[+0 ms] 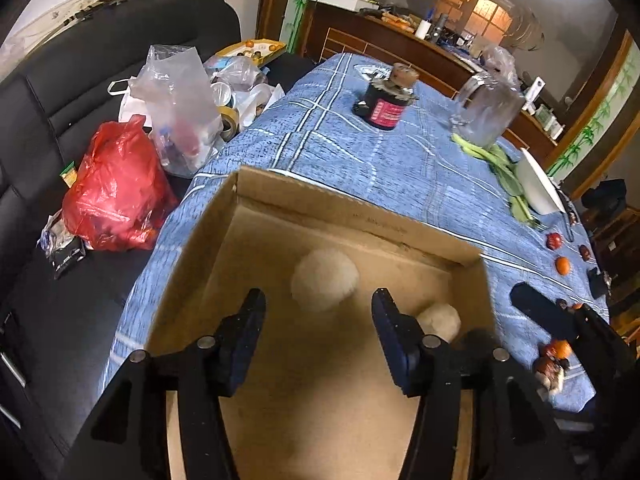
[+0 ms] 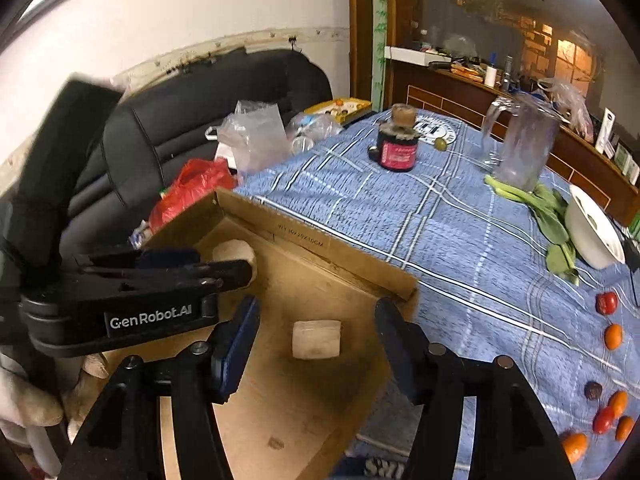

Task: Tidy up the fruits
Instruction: 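Move both open tools back over the fruit pile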

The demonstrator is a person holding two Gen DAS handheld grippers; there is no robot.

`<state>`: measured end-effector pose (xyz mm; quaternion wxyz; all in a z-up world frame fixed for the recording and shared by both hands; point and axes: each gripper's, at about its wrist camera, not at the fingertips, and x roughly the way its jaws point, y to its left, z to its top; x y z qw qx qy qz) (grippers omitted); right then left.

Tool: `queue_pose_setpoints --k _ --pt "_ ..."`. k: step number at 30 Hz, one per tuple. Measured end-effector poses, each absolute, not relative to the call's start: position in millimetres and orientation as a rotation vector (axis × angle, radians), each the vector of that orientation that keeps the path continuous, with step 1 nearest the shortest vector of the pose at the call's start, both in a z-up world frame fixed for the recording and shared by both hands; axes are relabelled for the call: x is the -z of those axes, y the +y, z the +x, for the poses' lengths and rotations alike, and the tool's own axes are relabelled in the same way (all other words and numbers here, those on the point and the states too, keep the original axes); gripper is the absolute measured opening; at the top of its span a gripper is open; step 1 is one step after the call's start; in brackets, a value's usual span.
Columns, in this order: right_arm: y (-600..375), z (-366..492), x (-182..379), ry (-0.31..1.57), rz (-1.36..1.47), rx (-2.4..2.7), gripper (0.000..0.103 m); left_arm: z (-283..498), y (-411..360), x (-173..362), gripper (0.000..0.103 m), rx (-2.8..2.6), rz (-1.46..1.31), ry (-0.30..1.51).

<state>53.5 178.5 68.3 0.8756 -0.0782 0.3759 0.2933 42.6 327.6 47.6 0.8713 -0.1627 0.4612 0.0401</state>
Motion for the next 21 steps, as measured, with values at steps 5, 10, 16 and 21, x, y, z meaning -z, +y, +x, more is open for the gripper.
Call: queue_pose_setpoints --k 5,10,16,21 --pt "126 33 -76 0.774 -0.059 -0.566 0.065 15 295 -45 0.062 -0.010 -0.324 0.957" --pt "59 5 -77 0.771 0.038 -0.509 0.065 5 259 -33 0.062 -0.033 -0.192 1.017" --pt "-34 -30 -85 0.751 0.114 -0.416 0.064 -15 254 -33 0.062 -0.042 -0.152 1.050" --pt "-119 -56 -81 0.761 0.163 -0.289 0.064 -28 258 -40 0.062 -0.029 -0.169 1.024"
